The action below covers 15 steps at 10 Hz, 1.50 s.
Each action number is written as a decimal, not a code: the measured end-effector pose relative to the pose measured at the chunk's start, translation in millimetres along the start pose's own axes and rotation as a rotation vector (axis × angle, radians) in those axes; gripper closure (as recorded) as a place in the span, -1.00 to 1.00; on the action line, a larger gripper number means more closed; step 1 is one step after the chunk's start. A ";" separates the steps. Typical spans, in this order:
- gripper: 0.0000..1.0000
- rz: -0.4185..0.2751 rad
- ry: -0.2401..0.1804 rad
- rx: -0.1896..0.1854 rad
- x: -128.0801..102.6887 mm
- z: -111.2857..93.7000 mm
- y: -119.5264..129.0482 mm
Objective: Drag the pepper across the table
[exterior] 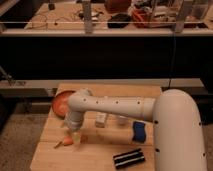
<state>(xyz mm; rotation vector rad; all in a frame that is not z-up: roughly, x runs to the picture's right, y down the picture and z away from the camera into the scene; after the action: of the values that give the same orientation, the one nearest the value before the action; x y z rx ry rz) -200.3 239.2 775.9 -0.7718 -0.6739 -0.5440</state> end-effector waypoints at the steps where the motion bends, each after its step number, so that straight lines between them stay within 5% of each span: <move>1: -0.60 0.009 0.008 -0.009 0.3 3.5 -0.5; 6: -0.60 0.071 0.101 -0.029 0.3 15.9 -2.7; 10: -0.23 0.064 0.058 -0.054 3.8 30.4 -8.3; 15: -0.03 0.063 0.049 -0.069 6.4 34.9 -9.7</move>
<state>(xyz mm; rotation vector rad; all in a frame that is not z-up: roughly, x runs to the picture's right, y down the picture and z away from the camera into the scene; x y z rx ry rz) -214.6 259.1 803.4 -0.8397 -0.5860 -0.5289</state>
